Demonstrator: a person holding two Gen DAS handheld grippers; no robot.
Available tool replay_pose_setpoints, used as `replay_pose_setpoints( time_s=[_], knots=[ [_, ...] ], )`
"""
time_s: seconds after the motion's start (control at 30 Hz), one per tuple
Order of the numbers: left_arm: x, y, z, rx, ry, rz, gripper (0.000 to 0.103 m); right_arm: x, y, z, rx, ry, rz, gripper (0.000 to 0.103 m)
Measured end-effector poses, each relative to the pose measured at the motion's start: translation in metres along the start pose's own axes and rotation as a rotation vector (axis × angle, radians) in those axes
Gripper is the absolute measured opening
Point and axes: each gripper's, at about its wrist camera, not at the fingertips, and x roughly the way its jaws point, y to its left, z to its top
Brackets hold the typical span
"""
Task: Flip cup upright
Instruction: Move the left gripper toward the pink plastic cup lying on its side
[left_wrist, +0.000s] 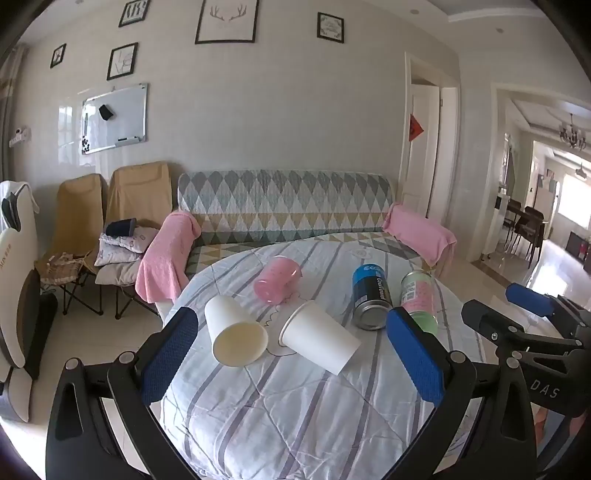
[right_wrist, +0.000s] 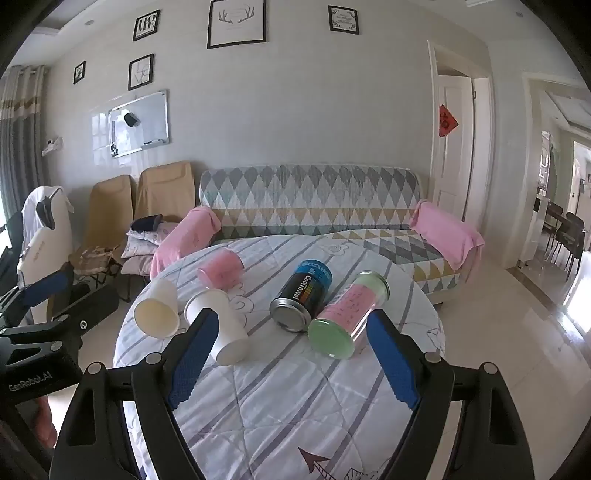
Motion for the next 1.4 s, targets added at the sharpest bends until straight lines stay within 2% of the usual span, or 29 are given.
replay_pose_setpoints(
  time_s=[0.03,0.5,0.77,1.4],
  knots=[
    [0.0,0.0,0.0,0.001,0.001,0.001,0.103,-0.002,0.0,-0.001,0.001,-0.031,0.002,0.084],
    [0.0,-0.001,0.0,0.004,0.0,0.001,0.103,0.005,0.005,0.001,0.002,-0.005,0.011,0.084],
    [0.02,-0.007,-0.009,0.003,0.014,0.002,0.103,0.009,0.001,-0.004,0.004,0.0,0.018,0.084],
    [0.038,0.028,-0.007,-0.015,0.087,0.039,0.103,0.041,0.012,0.0,-0.021,0.069,0.061,0.084]
  ],
)
